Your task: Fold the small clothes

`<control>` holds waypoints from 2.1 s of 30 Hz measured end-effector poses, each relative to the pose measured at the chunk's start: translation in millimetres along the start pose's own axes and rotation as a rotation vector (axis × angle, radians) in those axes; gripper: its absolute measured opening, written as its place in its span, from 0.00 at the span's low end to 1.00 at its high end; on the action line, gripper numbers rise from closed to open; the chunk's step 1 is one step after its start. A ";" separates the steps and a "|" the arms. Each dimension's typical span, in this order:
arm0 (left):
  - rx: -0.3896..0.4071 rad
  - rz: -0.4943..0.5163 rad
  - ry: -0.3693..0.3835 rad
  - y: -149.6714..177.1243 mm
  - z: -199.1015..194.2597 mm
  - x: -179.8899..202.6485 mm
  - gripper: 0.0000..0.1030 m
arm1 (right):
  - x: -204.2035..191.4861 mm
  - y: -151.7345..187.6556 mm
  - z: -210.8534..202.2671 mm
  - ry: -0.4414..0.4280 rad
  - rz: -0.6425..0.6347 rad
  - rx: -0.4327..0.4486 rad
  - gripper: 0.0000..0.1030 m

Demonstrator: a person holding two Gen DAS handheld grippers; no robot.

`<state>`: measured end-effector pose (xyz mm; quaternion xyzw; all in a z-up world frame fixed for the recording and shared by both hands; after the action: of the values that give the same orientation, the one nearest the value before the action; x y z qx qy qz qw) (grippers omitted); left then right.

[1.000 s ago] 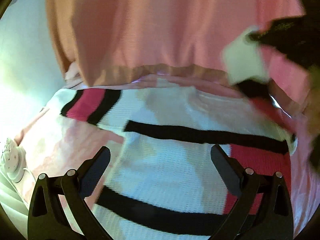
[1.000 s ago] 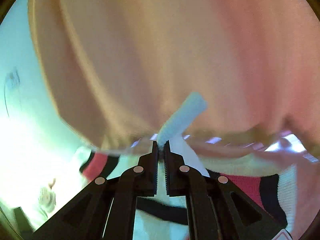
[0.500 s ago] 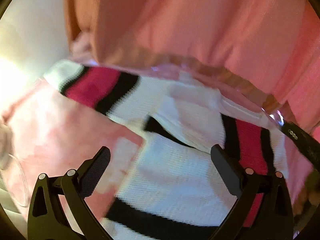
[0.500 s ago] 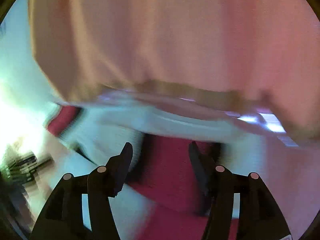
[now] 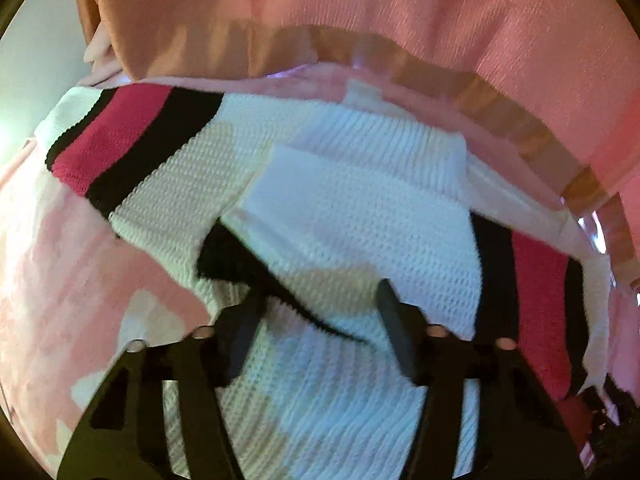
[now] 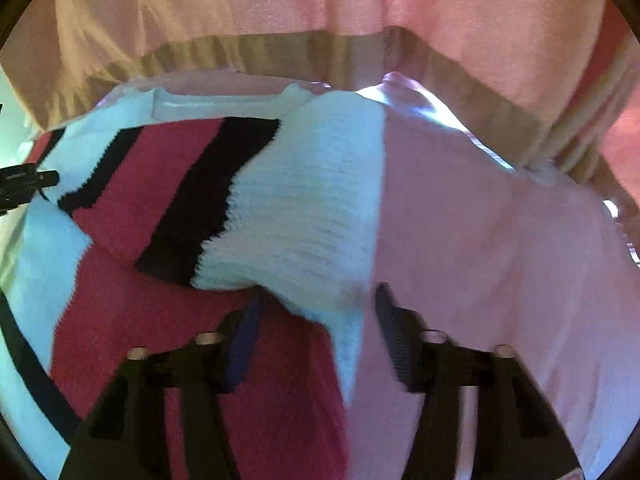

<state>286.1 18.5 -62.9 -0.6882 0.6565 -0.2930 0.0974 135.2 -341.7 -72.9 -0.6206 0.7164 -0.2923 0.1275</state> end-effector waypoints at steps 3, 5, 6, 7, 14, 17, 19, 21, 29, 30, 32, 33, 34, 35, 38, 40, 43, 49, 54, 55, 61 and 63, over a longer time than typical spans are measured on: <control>0.030 0.020 -0.011 -5.6 -4.2 1.6 0.32 | 10.8 -11.6 -10.7 -0.001 0.070 0.046 0.11; 0.041 0.035 -0.011 -7.5 -4.9 -1.1 0.24 | 27.5 -16.8 -29.6 -0.001 0.141 0.089 0.11; 0.040 0.037 -0.008 -7.9 -4.0 -4.1 0.24 | 39.9 -14.3 -36.7 0.015 0.170 0.102 0.11; 0.034 0.029 -0.008 -7.3 -2.9 -7.4 0.23 | 47.9 -12.2 -34.5 0.035 0.184 0.087 0.11; 0.016 0.055 -0.010 -1.2 0.9 -4.9 0.24 | 55.0 7.9 -7.2 0.084 0.116 -0.080 0.29; 0.020 0.054 0.018 -1.6 -4.8 -2.9 0.24 | 56.7 0.4 -48.7 0.073 0.167 -0.001 0.41; 0.024 0.059 0.038 -2.2 -6.0 -1.0 0.24 | 56.8 -3.9 -66.4 0.001 0.216 0.049 0.41; 0.016 0.050 0.063 -1.2 -4.9 0.8 0.24 | 49.6 -10.0 -62.1 -0.048 0.240 0.049 0.42; -0.005 0.032 0.093 -1.9 6.9 5.6 0.05 | 31.3 -19.3 -10.4 -0.072 0.301 -0.050 0.42; 0.028 0.043 0.098 -7.6 0.3 7.0 0.05 | 31.0 -19.8 -14.2 -0.075 0.303 -0.037 0.42; 0.083 0.062 0.100 -17.1 -11.9 8.8 0.05 | 26.3 -20.6 -26.1 -0.095 0.284 -0.003 0.42; 0.110 0.070 0.083 -22.3 -16.9 8.3 0.05 | 23.0 -19.2 -33.3 -0.108 0.267 0.010 0.42; 0.124 0.072 0.054 -25.0 -18.0 5.5 0.05 | 18.5 -17.3 -35.3 -0.122 0.244 0.007 0.42; 0.116 0.064 0.022 -25.4 -14.7 -0.9 0.05 | 11.6 -13.1 -32.7 -0.135 0.204 -0.016 0.42; 0.000 0.019 -0.019 -18.0 14.1 -22.5 0.05 | 0.1 -0.9 -3.4 -0.044 0.105 -0.121 0.37; 0.016 0.020 -0.013 -15.3 12.9 -27.1 0.08 | 3.0 1.8 5.0 -0.043 0.105 -0.122 0.36; 0.052 0.006 0.016 -22.4 -6.5 -30.4 0.13 | 6.8 -4.5 -11.5 -0.047 0.177 -0.114 0.38; 0.097 -0.096 0.092 -25.0 -35.9 -49.1 0.55 | -17.9 -12.4 -61.2 -0.064 0.156 0.001 0.49; 0.002 -0.053 0.137 -7.3 -6.7 -20.4 0.54 | -24.5 -14.8 -50.4 -0.054 0.176 -0.001 0.51; -0.004 -0.031 0.123 -5.3 0.5 -12.9 0.44 | -23.4 -14.7 -47.9 -0.051 0.184 0.005 0.49; 0.004 0.062 0.033 0.2 20.7 11.9 0.40 | -5.4 -10.1 -7.1 0.086 0.156 -0.057 0.46; 0.032 0.020 0.043 -7.6 8.1 5.4 0.40 | 2.2 -4.5 -1.2 0.055 0.197 -0.070 0.46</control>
<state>296.7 12.3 -64.1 -0.6735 0.6605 -0.3173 0.0973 137.9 -343.8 -69.0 -0.5431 0.7869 -0.2700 0.1140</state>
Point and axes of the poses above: each gripper's, at about its wrist camera, not at the fingertips, and z roughly the way its jaws point, x to its right, y to its underside, the point moved 1 cm from there along z, roughly the way its jaws point, and after that the axes turned 10 degrees about y, right-handed, at the moved point
